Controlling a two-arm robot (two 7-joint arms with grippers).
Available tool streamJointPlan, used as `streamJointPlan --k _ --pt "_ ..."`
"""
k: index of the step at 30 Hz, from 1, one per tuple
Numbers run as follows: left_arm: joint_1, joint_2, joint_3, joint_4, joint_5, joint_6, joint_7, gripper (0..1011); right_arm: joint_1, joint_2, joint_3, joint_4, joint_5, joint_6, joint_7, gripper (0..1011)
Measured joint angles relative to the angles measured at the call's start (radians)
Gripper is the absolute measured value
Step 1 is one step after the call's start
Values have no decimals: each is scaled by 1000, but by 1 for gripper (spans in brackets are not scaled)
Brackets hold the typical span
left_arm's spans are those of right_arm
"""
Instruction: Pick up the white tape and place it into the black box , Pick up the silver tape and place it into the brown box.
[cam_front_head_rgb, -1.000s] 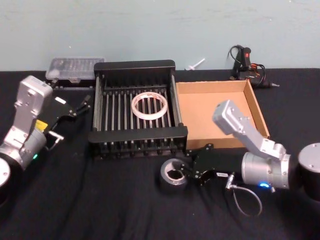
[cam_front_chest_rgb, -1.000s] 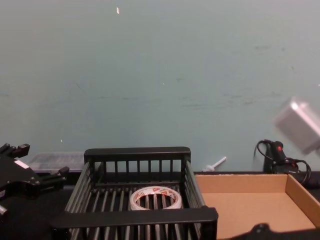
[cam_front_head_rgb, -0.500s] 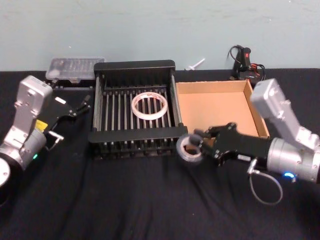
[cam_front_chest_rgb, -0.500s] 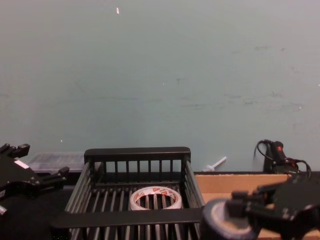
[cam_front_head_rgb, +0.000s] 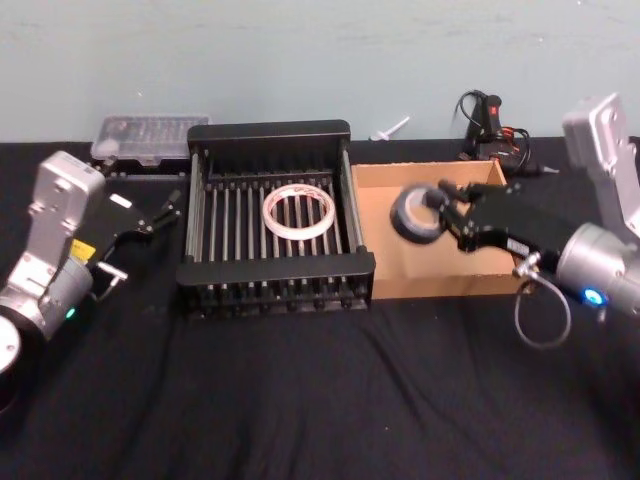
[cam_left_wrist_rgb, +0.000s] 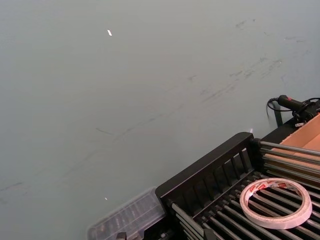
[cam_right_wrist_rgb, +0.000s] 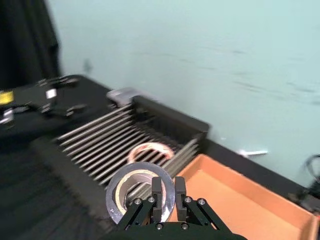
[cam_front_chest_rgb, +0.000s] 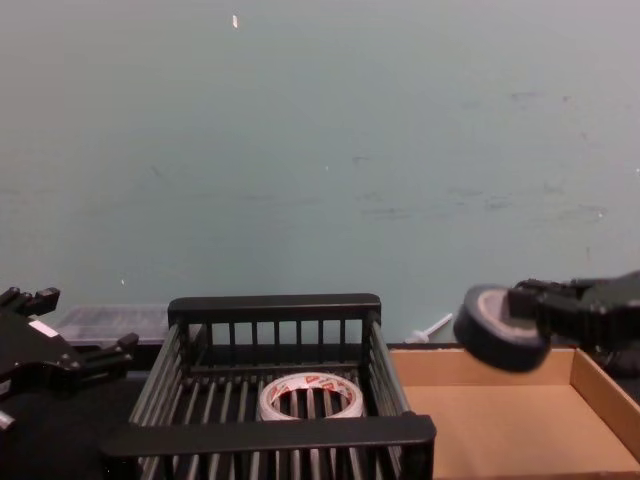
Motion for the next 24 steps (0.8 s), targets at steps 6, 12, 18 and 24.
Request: streamJointPlan --k 6,12,18,24 --pt "0 0 0 0 0 0 0 1001 48 -76 19 73 -5 37 -77 158" --pt "0 0 0 0 0 0 0 1001 119 -147 16 182 -36 70 -119 158" --pt "0 0 0 0 0 0 0 1001 197 -208 1 314 -70 85 -135 158" --pt "0 0 0 0 0 0 0 1001 261 -257 -14 441 -102 89 -137 158"
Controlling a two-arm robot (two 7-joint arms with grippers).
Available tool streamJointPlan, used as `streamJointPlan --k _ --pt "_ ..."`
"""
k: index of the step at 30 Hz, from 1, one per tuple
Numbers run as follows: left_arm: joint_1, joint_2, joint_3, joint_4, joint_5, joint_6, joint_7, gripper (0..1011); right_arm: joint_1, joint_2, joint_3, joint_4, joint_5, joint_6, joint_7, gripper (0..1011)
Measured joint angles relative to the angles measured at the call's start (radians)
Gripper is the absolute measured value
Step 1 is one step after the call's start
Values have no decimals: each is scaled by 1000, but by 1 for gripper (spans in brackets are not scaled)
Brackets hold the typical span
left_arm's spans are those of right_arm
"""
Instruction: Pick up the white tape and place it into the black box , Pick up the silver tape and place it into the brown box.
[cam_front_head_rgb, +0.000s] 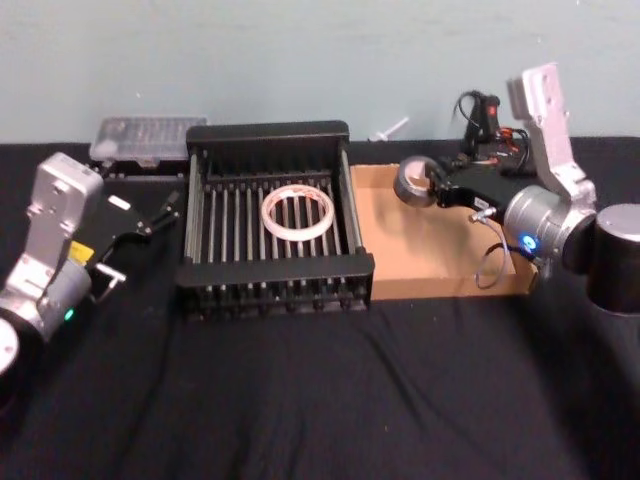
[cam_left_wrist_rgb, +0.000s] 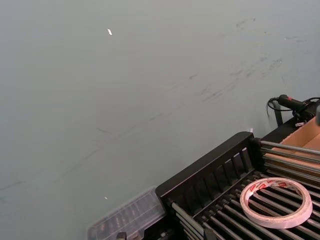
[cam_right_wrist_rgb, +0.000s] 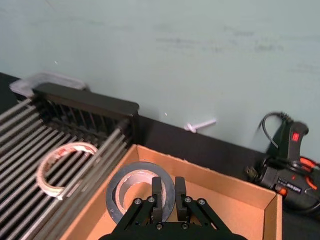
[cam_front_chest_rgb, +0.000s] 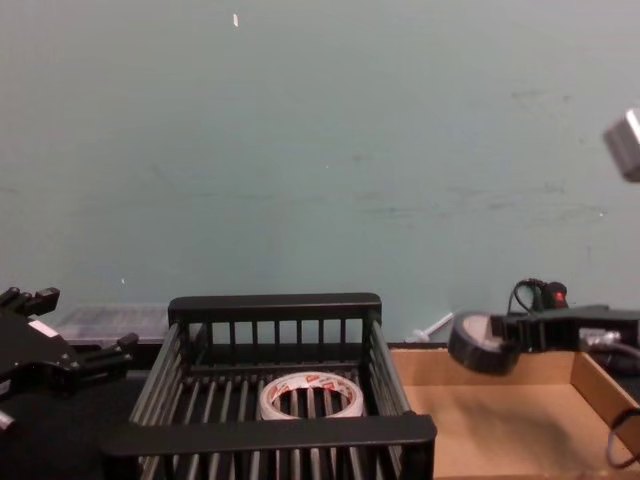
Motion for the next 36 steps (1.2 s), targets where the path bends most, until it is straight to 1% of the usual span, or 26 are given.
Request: streamJointPlan --k 1,2,6,10,17,27,28,30,32,34,36 --pt "0 0 0 0 0 0 0 1001 0 0 0 0 0 0 0 158" --pt "0 0 0 0 0 0 0 1001 14 -11 -3 31 -7 0 1 158" --pt "0 0 0 0 0 0 0 1001 44 -35 -8 102 -24 -1 6 158" --pt "0 0 0 0 0 0 0 1001 59 -49 -9 139 -36 -4 14 158" --pt "0 0 0 0 0 0 0 1001 70 -62 -10 168 -58 -6 21 158" --pt "0 0 0 0 0 0 0 1001 68 -60 -10 166 -57 -6 22 160" --pt "0 0 0 0 0 0 0 1001 68 -60 -10 166 -56 -6 22 198" --pt "0 0 0 0 0 0 0 1001 68 -60 -10 165 -56 -6 22 227" --pt "0 0 0 0 0 0 0 1001 68 -59 -10 165 -55 -6 22 329" --pt "0 0 0 0 0 0 0 1001 68 -59 -10 164 -55 -6 22 365" --pt "0 0 0 0 0 0 0 1001 68 -59 -10 164 -54 -6 22 449"
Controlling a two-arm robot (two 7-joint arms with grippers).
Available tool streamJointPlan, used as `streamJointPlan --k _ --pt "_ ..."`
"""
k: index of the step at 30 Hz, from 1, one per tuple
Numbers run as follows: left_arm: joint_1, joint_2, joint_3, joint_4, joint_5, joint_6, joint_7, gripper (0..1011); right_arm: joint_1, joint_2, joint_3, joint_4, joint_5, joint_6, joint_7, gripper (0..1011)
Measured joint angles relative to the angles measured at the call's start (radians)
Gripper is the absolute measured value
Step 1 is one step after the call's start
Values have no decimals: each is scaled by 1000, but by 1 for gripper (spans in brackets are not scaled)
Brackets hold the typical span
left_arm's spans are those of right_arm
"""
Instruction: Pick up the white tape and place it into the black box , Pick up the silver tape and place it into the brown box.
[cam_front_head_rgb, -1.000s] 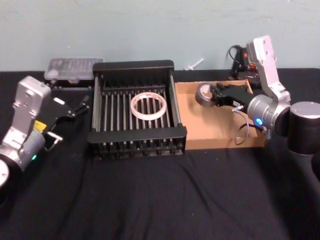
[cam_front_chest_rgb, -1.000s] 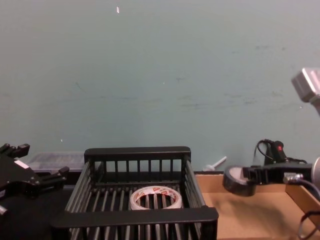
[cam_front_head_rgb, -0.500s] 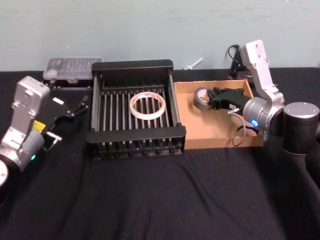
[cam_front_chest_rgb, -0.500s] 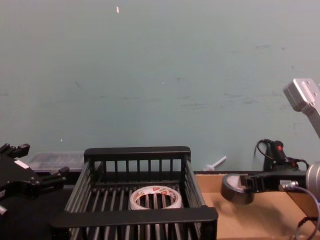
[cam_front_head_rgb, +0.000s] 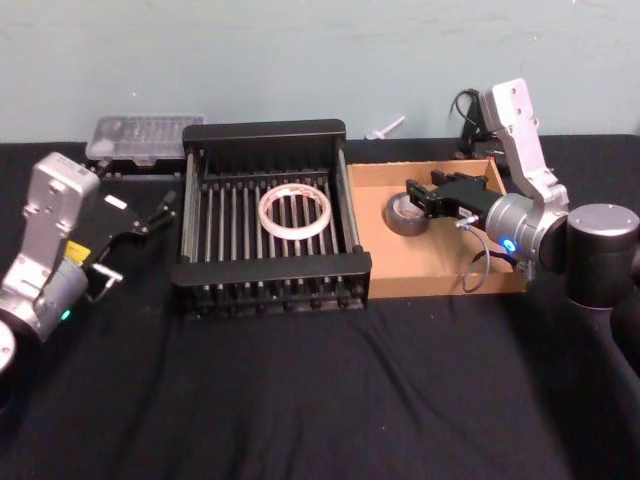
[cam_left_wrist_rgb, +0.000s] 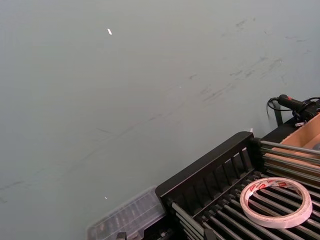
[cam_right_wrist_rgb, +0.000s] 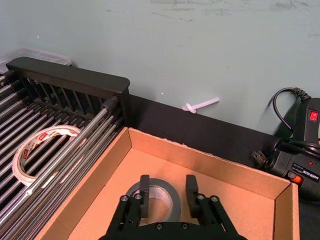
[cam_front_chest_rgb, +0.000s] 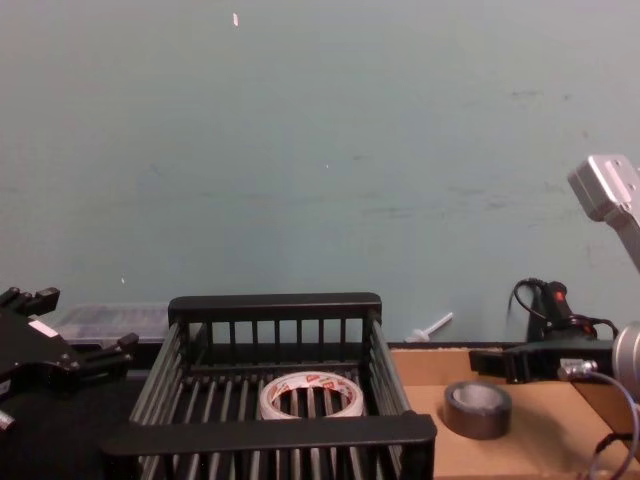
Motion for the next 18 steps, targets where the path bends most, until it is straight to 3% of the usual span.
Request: streamJointPlan --k 13,18 --pt "0 0 0 0 0 0 0 1001 -1 1 0 -1 2 -1 0 861" --pt "0 0 0 0 0 0 0 1001 -1 1 0 -2 2 -1 0 973"
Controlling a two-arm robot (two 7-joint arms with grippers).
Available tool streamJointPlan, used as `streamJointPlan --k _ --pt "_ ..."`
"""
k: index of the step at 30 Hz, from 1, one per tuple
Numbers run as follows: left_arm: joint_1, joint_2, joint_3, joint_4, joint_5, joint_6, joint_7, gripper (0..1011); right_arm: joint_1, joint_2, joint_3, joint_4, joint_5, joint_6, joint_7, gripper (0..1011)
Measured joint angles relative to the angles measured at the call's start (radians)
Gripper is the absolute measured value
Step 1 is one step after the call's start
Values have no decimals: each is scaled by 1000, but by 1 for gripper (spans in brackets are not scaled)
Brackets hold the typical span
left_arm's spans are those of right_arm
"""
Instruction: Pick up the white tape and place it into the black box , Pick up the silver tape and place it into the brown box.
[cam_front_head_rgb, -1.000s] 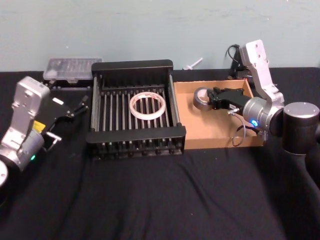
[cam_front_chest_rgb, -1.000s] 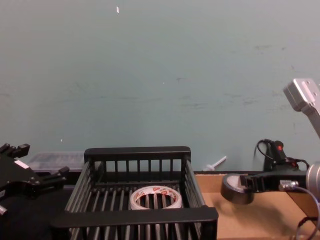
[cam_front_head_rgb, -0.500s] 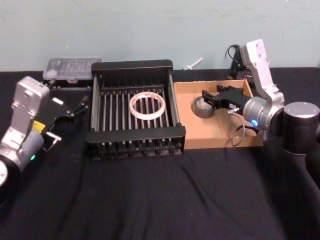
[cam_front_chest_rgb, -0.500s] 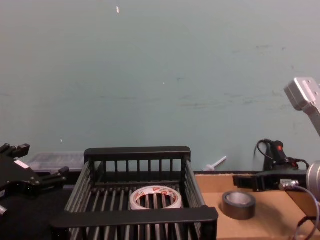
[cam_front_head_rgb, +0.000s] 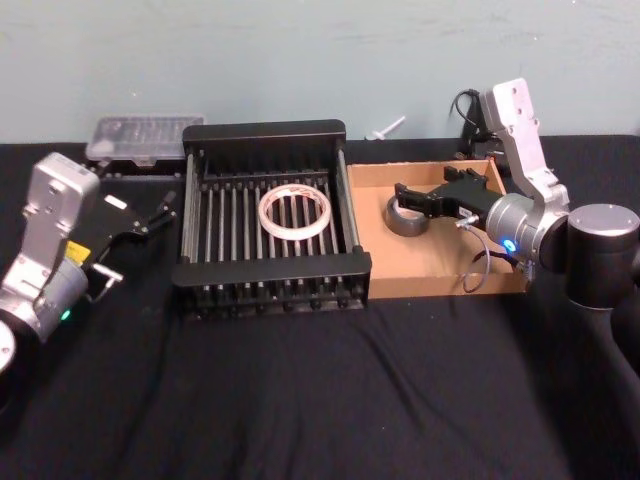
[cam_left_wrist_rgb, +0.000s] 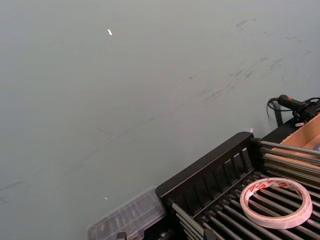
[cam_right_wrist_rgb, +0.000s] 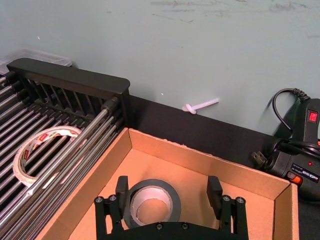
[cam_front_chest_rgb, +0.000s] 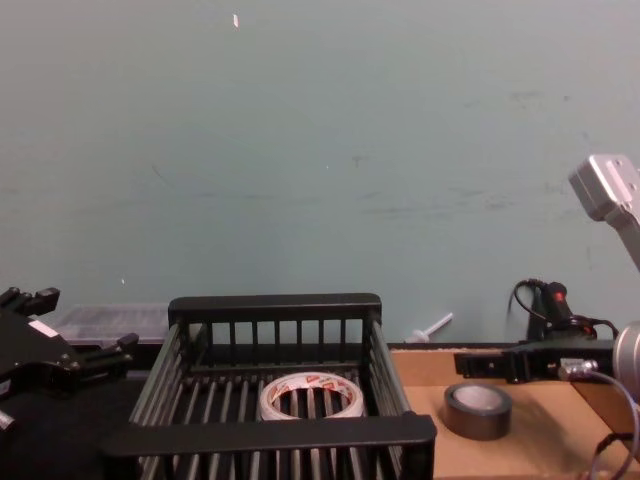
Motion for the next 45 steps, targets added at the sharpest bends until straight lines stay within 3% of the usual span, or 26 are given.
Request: streamJointPlan --k 14,25,29,33,45 --pt "0 0 0 0 0 0 0 1001 -3 0 2 -4 0 -1 1 1002" --pt "0 0 0 0 0 0 0 1001 -79 17 47 -123 -32 -42 -37 1002" --pt "0 0 0 0 0 0 0 1001 -114 26 58 -163 -53 -89 -50 1002" --pt "0 0 0 0 0 0 0 1001 -159 39 73 -196 -73 -178 -49 1002" --pt "0 0 0 0 0 0 0 1001 -236 53 108 -237 -94 -292 -20 1002"
